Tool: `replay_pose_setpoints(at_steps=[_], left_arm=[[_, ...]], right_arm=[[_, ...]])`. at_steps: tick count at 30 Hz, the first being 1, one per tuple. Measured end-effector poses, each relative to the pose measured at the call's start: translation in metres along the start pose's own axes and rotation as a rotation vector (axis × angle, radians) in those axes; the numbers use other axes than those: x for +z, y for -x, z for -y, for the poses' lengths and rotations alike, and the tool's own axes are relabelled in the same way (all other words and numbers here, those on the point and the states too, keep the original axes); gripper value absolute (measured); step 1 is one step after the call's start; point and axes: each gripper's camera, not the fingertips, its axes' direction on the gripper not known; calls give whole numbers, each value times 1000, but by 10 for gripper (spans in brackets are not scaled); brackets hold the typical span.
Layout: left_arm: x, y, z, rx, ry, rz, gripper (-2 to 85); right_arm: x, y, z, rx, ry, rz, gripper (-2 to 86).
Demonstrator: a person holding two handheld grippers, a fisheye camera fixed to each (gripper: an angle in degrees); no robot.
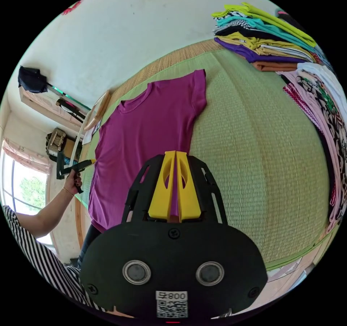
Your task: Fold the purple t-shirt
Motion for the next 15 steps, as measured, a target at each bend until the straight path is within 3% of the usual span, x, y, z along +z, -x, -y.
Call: replay_pose_setpoints(at_steps=[4,15], left_arm=[[-3,-32,23,85,-57,-86,4],[71,-210,155,498,84,-300,36]], right_arm=[[-14,-15,13,39,-107,-39,51],[5,-50,56,141,-182,-101,78]])
